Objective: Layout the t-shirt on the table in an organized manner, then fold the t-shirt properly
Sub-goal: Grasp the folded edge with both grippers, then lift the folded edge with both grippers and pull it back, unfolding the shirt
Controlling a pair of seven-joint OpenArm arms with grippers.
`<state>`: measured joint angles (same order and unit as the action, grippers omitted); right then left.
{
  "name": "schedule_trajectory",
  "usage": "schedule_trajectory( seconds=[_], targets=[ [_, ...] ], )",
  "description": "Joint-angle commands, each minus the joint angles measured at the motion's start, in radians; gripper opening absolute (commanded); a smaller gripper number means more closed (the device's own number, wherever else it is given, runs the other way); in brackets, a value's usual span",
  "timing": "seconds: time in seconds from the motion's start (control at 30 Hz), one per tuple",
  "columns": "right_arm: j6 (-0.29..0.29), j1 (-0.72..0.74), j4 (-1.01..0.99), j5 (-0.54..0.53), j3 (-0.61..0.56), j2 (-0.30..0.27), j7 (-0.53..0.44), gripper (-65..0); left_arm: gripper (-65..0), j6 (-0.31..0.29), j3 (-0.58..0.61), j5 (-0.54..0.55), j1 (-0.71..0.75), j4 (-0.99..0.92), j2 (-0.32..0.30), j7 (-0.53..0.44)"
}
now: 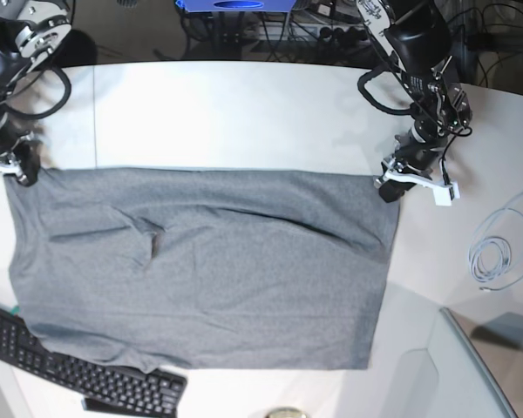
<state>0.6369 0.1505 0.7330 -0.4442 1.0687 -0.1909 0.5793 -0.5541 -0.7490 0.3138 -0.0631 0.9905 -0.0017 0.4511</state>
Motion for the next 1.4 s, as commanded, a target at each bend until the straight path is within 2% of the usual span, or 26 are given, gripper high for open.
schedule_trajectory(
  seconds=[0.0,0.07,0.2,0.27,0.4,0.53,0.63,0.83,1.1,1.23,1.37],
  targets=[
    [0.005,0.024,0.035,-0.011,-0.002,-0.034,0.018,-64.8,-65.0,0.002,-0.001,-0.005,0.006,0.041,-0.008,0.004],
    [0.001,0.039,0.081,-0.011,-0.002,-0.035,0.087,-64.5,-65.0,0.006,-0.001,-0.002,0.021,0.113,-0.007,0.054],
    [-0.002,0.073,0.244,-0.011,-0.002,-0.031,0.253,-64.4,-65.0,0.006,-0.01,0.005,0.024,0.31,-0.001,0.219],
    [-0.029,0.082,0.337,-0.011,-0.002,-0.017,0.35,-64.4,-65.0,0.006,-0.011,0.006,0.042,0.413,-0.001,0.278],
    [-0.045,0.037,0.514,-0.009,0.0,0.026,0.474,-64.4,-65.0,0.006,-0.011,0.006,0.148,0.538,0.01,0.308],
    [-0.045,-0.056,0.561,-0.006,0.0,0.089,0.473,-64.4,-65.0,0.006,-0.011,0.006,0.248,0.508,0.019,0.239],
    [-0.045,-0.121,0.56,-0.005,-0.003,0.129,0.402,-64.4,-65.0,0.006,-0.011,0.005,0.293,0.453,0.016,0.173],
    [-0.047,-0.21,0.561,-0.011,-0.068,0.147,0.304,-64.4,-65.0,0.006,-0.011,-0.003,0.312,0.388,0.013,0.124],
    [-0.047,-0.242,0.569,-0.012,-0.068,0.167,0.302,-64.4,-65.0,0.006,-0.011,0.002,0.337,0.477,0.013,0.128],
    [-0.047,-0.246,0.65,-0.012,-0.077,0.17,0.305,-64.4,-65.0,0.006,-0.008,-0.003,0.335,0.566,0.013,0.133],
    [-0.048,-0.193,0.733,-0.005,-0.104,0.175,0.334,-64.4,-65.0,0.007,-0.004,-0.005,0.246,0.631,-0.001,0.245]
  ],
)
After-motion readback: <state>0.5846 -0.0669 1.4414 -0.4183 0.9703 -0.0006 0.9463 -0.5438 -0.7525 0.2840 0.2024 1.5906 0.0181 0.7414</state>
